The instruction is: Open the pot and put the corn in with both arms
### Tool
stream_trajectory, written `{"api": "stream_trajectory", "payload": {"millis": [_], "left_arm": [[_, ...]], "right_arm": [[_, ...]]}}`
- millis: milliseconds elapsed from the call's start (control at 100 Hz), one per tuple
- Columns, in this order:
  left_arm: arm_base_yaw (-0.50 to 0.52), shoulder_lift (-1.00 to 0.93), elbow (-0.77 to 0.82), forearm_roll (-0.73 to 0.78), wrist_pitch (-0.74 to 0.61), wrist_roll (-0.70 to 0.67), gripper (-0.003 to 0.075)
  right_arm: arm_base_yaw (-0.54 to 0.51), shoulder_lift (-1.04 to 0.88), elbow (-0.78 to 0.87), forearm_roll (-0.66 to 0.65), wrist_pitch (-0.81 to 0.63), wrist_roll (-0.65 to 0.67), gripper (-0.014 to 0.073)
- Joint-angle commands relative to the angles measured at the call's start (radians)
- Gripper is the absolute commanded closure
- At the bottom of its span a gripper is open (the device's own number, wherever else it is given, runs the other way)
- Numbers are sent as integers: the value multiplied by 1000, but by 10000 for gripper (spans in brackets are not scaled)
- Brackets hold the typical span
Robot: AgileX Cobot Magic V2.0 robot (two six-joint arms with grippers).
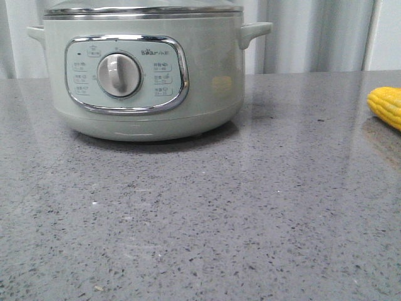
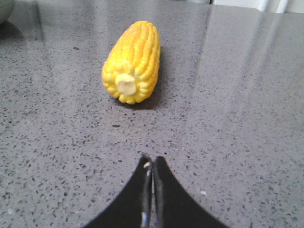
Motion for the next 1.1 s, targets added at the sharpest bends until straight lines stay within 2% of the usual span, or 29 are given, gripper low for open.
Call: {"api": "stream_trajectory", "payload": {"millis": [0,900,1090], "left_arm": [[2,10,7,-11,-59,-8,741],[2,10,7,11,-59,-8,741],[2,10,7,11,-59,-8,741]], "right_arm": [[-7,-24,19,-13,-28,-3,662],[-7,-24,19,-15,-30,-3,662],[-7,-24,19,-17,-123,-3,662]]}}
